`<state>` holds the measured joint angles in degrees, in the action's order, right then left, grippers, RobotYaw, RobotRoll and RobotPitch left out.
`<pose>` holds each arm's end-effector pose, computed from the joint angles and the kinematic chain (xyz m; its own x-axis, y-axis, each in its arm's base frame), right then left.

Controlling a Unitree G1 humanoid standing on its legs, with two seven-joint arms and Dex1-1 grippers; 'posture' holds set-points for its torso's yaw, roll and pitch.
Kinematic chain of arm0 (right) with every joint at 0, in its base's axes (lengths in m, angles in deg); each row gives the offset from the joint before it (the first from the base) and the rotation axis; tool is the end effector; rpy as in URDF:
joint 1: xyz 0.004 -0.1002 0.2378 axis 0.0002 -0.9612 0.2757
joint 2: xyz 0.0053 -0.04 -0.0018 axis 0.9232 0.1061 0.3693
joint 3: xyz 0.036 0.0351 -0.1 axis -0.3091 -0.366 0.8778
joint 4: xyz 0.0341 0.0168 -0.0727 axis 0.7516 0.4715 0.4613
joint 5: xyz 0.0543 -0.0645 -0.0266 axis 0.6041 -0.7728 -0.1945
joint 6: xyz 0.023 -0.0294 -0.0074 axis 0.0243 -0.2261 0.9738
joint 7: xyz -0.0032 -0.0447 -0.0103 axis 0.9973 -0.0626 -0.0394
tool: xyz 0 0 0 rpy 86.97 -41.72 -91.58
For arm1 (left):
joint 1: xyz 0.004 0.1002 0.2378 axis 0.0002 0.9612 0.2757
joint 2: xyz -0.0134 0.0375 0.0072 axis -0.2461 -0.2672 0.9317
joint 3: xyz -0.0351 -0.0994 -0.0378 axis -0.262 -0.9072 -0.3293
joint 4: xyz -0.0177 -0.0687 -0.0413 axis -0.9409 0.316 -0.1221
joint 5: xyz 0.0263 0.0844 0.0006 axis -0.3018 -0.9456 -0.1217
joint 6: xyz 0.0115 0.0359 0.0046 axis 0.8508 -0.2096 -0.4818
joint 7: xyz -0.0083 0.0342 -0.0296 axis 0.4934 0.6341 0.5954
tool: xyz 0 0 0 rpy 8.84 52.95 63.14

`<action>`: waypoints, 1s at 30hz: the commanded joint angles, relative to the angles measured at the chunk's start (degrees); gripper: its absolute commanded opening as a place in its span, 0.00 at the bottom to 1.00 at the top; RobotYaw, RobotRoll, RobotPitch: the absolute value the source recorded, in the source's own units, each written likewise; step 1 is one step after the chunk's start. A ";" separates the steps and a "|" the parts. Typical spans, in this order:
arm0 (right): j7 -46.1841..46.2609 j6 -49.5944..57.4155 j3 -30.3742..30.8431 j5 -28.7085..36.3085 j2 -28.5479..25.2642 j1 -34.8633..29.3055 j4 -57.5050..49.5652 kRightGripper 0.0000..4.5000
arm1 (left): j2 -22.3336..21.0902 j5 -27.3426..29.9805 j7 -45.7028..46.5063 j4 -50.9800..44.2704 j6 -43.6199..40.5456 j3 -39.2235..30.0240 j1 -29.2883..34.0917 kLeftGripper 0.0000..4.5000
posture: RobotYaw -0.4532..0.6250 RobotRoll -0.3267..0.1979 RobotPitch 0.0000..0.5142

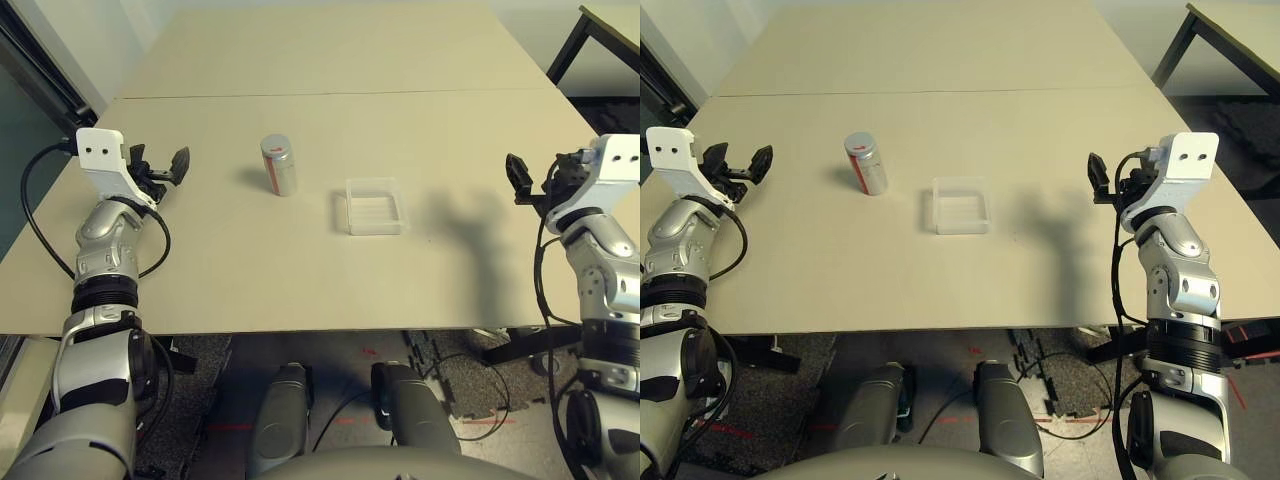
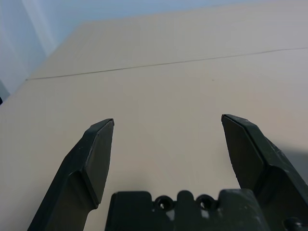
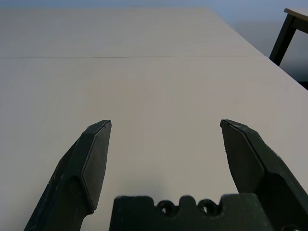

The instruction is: Pour the medicine from the bottle into the box.

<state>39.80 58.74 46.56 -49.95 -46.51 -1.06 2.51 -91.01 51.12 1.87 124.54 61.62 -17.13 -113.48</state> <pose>0.2500 -0.2800 0.1284 0.9968 -0.0116 0.0785 0.0120 0.9999 -0.0045 0.2876 0.3189 0.1255 0.9930 -0.0473 0.1082 0.0405 0.9971 0.0644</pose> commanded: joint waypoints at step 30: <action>-16.74 12.08 11.98 3.35 -3.40 -4.30 -12.85 1.00 | 1.03 7.65 -10.85 -33.25 -19.98 4.37 14.76 1.00 | 0.47 0.62 0.19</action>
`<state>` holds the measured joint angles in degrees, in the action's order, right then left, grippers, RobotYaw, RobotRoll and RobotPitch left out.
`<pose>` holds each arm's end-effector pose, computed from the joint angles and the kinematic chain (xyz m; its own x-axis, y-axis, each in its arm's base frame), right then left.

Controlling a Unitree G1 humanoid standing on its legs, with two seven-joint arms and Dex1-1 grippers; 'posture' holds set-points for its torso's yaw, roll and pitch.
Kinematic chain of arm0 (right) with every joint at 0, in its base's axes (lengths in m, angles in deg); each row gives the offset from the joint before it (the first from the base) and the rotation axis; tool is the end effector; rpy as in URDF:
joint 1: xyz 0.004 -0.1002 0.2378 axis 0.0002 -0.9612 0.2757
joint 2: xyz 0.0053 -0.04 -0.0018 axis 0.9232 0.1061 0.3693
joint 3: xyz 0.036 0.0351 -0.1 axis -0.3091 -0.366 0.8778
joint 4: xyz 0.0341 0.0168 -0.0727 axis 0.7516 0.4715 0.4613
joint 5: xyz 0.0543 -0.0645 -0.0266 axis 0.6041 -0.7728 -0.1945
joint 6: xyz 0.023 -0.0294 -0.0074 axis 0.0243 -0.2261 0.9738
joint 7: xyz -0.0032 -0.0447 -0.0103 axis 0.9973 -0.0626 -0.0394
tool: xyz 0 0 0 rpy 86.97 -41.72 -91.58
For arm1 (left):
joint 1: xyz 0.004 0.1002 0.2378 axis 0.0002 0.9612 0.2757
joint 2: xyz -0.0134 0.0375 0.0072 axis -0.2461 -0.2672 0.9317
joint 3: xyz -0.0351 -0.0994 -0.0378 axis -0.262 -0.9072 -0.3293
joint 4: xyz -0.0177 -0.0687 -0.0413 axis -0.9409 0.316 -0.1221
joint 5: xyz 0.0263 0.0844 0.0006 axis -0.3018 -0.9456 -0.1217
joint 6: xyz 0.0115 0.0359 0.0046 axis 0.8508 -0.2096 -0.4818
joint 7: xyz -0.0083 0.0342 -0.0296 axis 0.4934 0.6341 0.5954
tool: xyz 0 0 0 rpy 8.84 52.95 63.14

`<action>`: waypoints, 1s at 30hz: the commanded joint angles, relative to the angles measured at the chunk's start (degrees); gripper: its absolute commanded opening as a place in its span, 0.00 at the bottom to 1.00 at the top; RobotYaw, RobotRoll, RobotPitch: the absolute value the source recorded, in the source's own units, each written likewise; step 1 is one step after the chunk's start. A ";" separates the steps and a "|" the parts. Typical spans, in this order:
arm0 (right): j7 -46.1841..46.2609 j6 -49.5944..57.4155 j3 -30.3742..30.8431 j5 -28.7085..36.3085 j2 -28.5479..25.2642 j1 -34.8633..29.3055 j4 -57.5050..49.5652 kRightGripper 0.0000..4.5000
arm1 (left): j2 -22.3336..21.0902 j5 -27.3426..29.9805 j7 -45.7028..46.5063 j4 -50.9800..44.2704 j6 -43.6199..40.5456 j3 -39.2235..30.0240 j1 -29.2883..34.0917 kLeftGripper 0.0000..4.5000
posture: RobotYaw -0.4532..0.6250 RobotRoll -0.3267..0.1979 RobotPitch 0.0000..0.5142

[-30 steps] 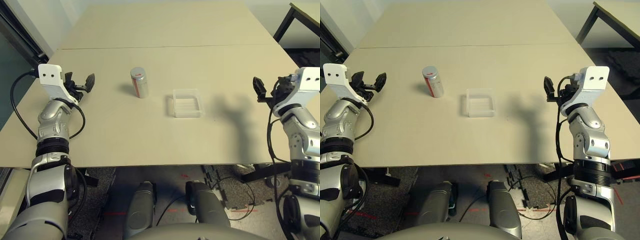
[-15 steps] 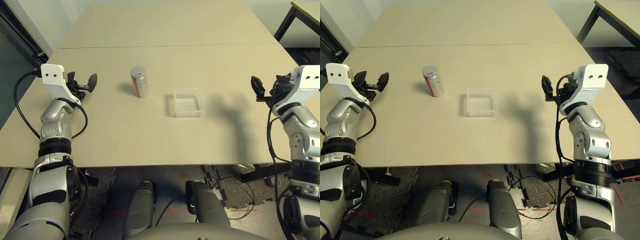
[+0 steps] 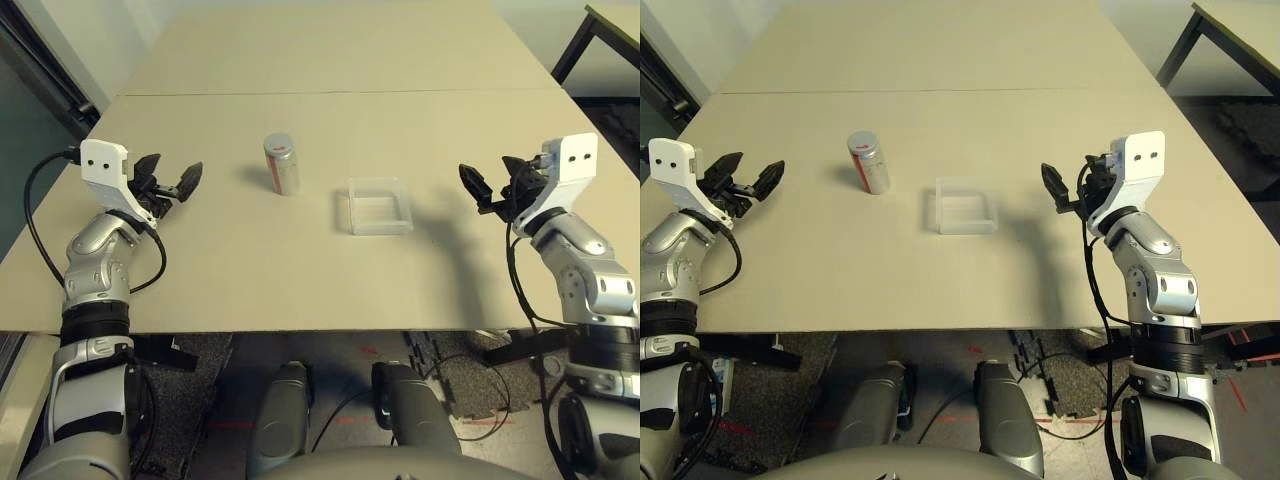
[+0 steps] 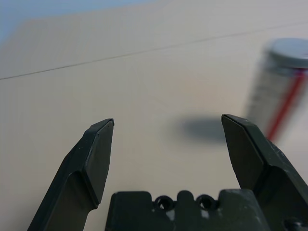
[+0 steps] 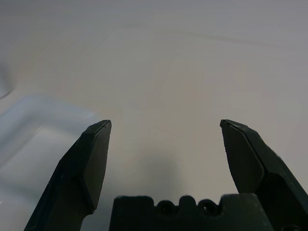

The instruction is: Pour the medicine from the bottle into the box.

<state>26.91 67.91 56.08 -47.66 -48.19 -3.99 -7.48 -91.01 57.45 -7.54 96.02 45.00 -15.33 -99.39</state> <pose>0.2453 -0.2492 0.1292 0.9195 0.3892 -0.0555 -0.3920 0.9183 -0.0553 0.2555 0.3058 0.1278 0.9427 -0.3308 0.0444 0.3272 0.9422 0.0718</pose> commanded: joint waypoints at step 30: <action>-6.29 9.04 6.67 0.48 -0.04 -1.78 -8.26 1.00 | 11.42 -5.74 -3.18 16.12 6.02 11.38 -13.07 1.00 | 0.37 0.62 0.17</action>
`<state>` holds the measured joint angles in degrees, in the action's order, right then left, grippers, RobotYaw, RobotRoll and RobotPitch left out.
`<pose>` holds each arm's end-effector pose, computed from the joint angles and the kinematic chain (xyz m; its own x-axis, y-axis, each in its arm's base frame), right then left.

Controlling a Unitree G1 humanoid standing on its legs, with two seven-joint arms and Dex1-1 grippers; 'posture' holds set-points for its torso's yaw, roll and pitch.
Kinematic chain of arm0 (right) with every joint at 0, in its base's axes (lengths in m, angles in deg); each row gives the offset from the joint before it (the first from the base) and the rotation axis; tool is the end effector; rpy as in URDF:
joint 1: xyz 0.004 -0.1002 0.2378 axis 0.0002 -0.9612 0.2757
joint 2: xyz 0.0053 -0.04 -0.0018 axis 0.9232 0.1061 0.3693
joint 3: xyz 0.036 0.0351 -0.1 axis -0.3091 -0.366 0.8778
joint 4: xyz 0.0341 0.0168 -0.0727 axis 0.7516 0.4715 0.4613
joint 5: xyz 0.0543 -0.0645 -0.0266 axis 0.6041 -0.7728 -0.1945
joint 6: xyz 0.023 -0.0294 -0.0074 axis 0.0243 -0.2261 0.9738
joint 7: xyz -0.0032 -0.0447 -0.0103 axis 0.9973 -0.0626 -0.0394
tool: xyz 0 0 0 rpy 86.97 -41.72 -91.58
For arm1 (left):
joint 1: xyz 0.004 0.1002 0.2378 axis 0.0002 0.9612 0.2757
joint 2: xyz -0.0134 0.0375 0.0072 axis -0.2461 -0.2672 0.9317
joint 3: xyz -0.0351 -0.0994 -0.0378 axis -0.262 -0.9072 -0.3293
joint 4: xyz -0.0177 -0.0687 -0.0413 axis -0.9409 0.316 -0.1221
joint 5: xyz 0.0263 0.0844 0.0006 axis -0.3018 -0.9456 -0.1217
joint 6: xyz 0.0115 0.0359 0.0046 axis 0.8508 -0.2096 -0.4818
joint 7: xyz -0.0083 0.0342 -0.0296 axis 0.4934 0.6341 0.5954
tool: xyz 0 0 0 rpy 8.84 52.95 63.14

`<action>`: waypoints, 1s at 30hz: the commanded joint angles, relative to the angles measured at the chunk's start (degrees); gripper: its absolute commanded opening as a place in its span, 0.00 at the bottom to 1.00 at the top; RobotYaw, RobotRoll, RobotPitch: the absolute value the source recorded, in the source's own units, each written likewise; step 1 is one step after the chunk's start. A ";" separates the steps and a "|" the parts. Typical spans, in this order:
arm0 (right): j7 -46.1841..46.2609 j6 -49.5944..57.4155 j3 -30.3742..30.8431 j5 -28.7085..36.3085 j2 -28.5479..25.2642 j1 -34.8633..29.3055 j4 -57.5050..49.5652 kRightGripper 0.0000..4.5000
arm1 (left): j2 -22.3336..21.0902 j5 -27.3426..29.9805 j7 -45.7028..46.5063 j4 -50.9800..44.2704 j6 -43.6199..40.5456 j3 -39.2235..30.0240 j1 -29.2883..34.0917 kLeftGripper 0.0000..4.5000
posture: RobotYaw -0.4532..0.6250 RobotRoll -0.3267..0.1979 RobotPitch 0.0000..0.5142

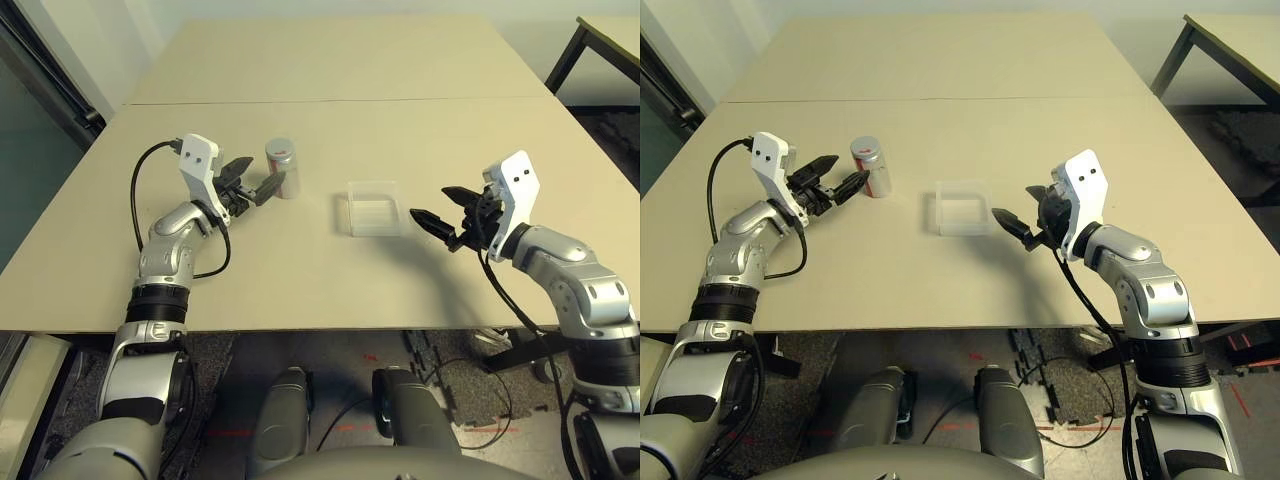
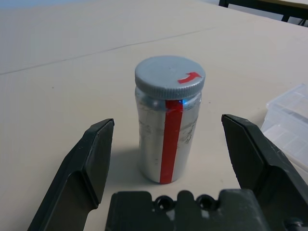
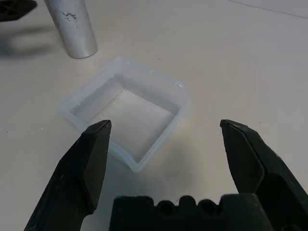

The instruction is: Pour the medicine from the bottle into the box.

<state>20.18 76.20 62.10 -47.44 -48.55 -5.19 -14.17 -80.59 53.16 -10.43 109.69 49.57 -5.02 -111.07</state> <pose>0.2400 -0.2262 0.1271 0.7915 0.5843 -0.1793 -0.5984 0.8005 -0.0332 0.3047 0.2360 0.1097 0.8399 -0.5427 0.0081 0.5427 0.8399 0.0046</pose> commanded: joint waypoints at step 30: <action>2.61 3.30 1.56 1.04 2.67 -0.07 -4.51 1.00 | 4.52 -7.62 2.26 28.14 13.66 1.11 -12.45 1.00 | 0.34 0.62 0.17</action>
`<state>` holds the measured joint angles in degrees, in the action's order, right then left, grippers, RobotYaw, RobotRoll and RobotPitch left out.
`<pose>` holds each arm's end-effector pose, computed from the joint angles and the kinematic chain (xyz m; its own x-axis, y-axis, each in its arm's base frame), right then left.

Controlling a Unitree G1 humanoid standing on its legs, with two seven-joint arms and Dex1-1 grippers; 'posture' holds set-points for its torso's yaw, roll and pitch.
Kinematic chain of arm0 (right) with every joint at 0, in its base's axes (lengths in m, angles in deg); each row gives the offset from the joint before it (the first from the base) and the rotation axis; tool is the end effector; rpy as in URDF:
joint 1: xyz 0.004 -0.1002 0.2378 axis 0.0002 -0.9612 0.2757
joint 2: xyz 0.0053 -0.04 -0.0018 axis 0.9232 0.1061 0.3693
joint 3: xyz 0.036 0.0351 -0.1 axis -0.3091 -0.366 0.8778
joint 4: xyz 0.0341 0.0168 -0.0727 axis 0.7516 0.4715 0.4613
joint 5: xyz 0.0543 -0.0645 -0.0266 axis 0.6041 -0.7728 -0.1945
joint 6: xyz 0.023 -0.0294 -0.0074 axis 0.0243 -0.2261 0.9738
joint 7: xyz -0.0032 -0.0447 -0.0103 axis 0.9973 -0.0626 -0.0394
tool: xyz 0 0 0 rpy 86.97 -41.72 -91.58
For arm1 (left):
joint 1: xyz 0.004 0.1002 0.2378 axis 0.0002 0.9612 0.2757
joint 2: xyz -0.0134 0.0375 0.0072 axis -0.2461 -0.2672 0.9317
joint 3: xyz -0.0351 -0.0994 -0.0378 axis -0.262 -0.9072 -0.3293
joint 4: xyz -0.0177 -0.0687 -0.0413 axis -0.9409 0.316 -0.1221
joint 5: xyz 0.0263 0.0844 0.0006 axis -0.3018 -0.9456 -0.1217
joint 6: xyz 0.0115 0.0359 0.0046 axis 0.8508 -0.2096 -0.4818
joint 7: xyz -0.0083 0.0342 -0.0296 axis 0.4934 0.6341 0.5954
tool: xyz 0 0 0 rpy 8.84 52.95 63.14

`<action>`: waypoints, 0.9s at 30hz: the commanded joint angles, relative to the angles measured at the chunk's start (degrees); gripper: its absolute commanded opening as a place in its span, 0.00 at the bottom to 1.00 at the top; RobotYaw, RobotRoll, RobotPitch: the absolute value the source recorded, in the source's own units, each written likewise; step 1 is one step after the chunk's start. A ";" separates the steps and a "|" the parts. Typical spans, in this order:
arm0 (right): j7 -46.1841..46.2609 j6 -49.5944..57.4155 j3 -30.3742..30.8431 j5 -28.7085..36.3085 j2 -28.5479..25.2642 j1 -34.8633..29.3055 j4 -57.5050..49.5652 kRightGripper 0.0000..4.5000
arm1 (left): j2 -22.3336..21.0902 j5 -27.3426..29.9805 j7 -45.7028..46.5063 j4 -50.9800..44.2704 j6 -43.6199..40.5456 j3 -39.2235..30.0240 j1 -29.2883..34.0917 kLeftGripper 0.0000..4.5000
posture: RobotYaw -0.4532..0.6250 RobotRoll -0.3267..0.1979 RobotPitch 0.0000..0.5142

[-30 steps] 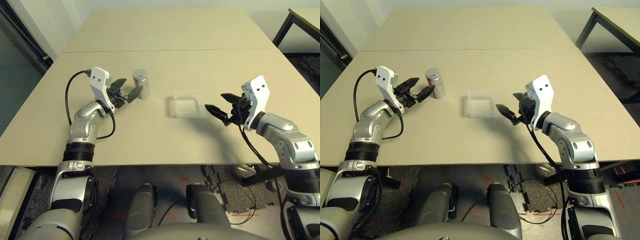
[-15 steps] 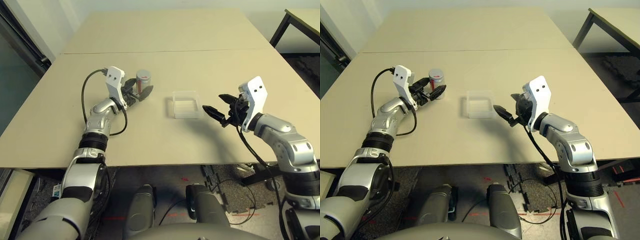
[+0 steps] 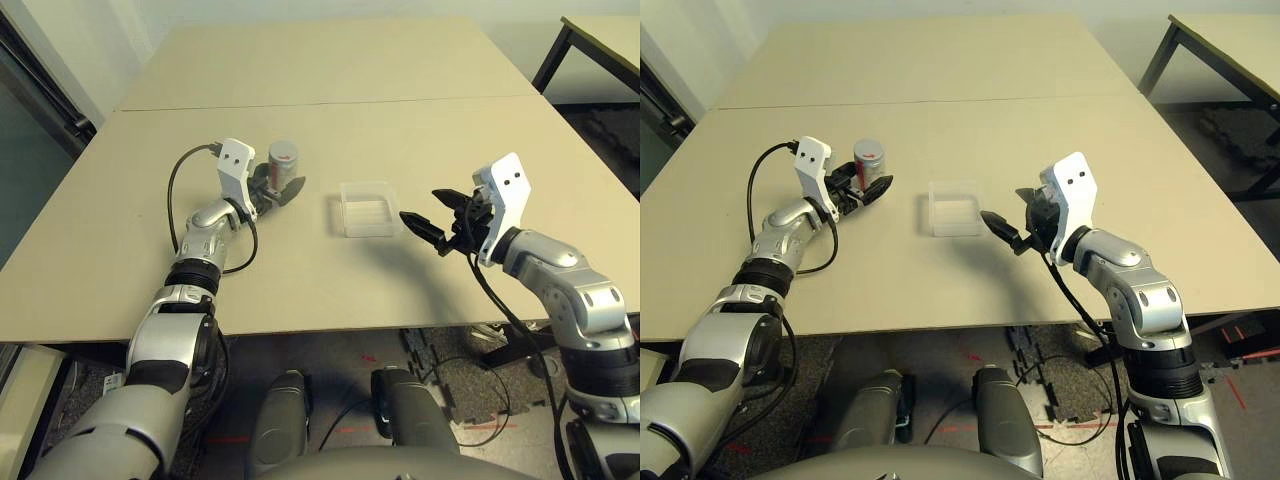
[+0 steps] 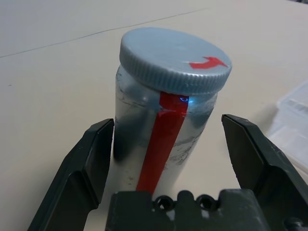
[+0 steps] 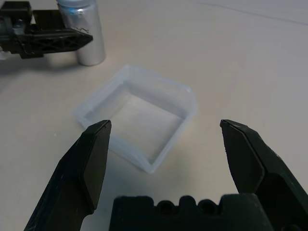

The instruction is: Pour the medicine from the bottle into the box.

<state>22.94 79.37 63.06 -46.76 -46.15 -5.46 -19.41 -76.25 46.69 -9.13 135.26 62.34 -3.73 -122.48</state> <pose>0.2353 -0.2100 0.1312 0.7848 0.6009 -0.1515 -0.6106 0.7916 -0.0230 0.3314 0.2120 0.0967 0.8450 -0.5318 -0.0571 0.5333 0.8458 0.0140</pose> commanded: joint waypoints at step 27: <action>-0.56 0.32 -1.10 1.81 0.54 3.48 2.89 1.00 | 0.00 1.09 -7.88 -2.08 -5.00 -0.95 -2.51 0.55 | 0.35 0.62 0.15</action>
<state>22.37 78.73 62.94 -46.22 -45.87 -2.82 -16.13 -76.00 46.44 -13.05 137.49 59.69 -5.73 -125.12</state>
